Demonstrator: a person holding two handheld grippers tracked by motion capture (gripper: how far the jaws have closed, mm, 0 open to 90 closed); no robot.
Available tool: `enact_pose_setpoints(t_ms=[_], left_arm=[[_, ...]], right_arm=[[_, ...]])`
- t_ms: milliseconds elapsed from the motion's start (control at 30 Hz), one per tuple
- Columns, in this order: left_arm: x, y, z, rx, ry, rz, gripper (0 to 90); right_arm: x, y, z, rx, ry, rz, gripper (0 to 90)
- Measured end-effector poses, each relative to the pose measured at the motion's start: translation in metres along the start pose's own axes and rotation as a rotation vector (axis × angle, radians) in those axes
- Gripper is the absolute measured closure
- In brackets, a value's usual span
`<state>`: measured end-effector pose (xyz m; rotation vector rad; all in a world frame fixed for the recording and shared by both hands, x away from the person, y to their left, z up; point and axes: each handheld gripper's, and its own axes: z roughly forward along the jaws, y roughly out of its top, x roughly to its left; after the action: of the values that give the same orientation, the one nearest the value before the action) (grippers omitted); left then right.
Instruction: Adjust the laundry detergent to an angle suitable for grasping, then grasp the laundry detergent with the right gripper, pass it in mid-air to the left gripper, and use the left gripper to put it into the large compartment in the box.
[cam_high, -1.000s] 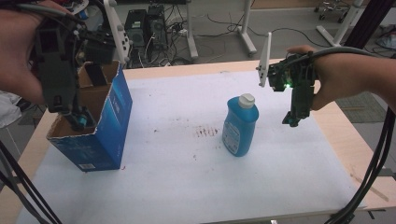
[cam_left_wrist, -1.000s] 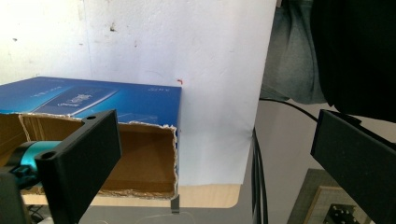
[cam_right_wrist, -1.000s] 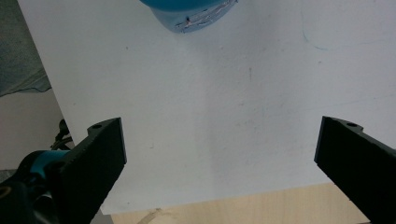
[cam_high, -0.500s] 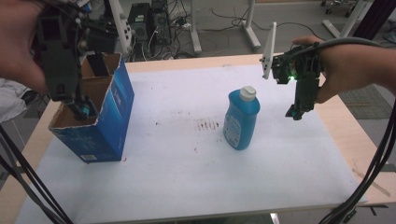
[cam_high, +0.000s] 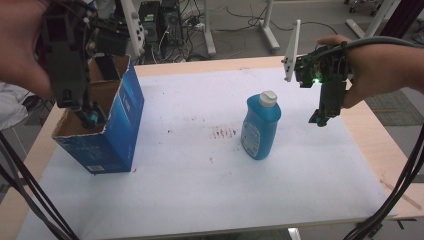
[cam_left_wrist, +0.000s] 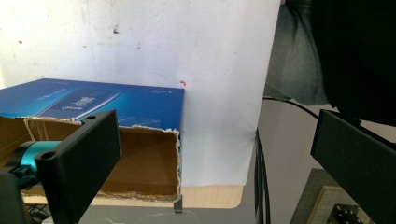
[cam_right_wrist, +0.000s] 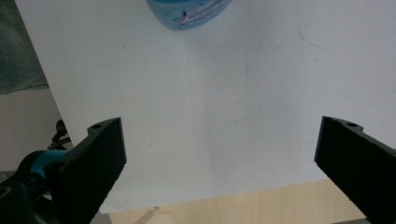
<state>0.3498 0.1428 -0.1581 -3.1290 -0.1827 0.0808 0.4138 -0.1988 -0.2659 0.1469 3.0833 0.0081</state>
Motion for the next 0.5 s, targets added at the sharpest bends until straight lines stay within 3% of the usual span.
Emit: enact_pose_setpoints(t_ms=[300, 500], left_arm=[[0.001, -0.0002, 0.0011, -0.007, -0.004, 0.004, 1.7], [-0.0024, -0.0012, 0.0015, 0.001, 0.001, 0.006, 1.7]], right_arm=[[0.0022, -0.0008, -0.0002, 0.001, -0.005, 0.009, 1.2], [0.0059, -0.0011, -0.0028, -0.034, -0.006, 0.034, 1.1]])
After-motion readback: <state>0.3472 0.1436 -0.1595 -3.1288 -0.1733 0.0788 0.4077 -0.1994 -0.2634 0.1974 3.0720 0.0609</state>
